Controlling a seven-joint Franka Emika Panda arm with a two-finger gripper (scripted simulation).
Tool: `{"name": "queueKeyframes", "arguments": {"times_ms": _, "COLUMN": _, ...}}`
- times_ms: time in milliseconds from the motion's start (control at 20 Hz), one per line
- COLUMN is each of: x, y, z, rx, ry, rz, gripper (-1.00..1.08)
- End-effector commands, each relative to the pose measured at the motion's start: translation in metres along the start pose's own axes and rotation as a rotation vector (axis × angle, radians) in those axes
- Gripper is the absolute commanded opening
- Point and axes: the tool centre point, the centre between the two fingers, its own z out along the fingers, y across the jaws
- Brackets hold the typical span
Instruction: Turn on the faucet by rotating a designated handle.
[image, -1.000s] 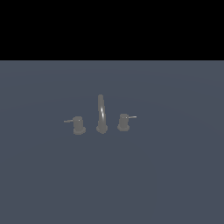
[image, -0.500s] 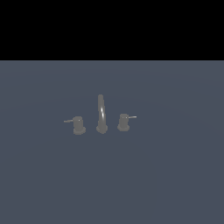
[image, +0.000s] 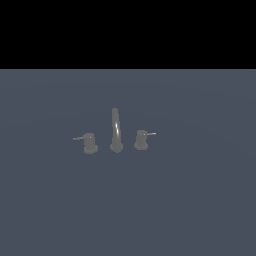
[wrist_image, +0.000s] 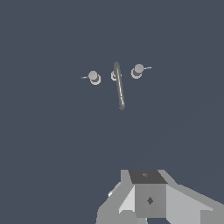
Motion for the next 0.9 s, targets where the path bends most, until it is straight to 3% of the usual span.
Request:
{"name": "queueKeyframes", "arguments": {"times_ms": 0, "x": 0.016, "y": 0.000, "z": 0.008, "rx": 0.016, "ry": -0.003, "rz": 0.048, "gripper": -1.00}}
{"name": "queueKeyframes", "arguments": {"times_ms": 850, "x": 0.146, "y": 0.015, "z": 0.108, "rx": 0.098, "ry": -0.035, "rz": 0.517, "gripper": -1.00}}
